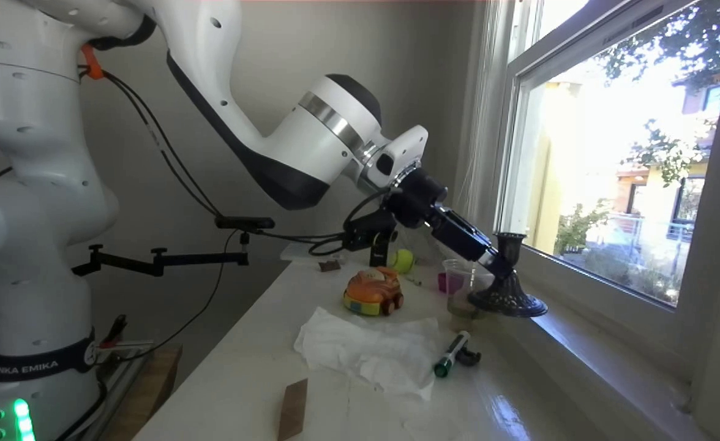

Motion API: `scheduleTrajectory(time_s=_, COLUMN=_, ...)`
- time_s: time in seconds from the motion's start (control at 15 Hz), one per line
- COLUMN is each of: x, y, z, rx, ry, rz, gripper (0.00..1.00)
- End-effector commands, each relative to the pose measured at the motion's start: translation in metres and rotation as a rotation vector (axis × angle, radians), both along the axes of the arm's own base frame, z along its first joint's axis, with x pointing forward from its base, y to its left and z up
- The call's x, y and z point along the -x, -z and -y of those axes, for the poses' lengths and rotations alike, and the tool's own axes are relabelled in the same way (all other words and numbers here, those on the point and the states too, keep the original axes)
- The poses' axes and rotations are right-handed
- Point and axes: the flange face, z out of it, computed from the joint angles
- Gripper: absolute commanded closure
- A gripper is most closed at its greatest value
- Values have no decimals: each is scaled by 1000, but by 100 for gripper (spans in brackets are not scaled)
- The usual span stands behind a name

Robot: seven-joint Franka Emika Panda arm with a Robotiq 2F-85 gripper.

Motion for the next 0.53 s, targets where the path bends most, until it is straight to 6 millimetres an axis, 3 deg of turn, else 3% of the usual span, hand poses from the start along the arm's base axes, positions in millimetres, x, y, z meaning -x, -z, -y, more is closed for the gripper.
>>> scheduleTrajectory(time_s=0.0, x=-2, y=-5, z=-4, rx=-10, ry=1, rz=9, gripper=71)
scheduleTrajectory(time_s=0.27, x=-2, y=-9, z=-5, rx=-20, ry=5, rz=11, gripper=71)
scheduleTrajectory(time_s=0.33, x=-2, y=-9, z=-5, rx=-20, ry=5, rz=11, gripper=93)
scheduleTrajectory(time_s=0.47, x=-10, y=-17, z=-5, rx=20, ry=-17, rz=22, gripper=93)
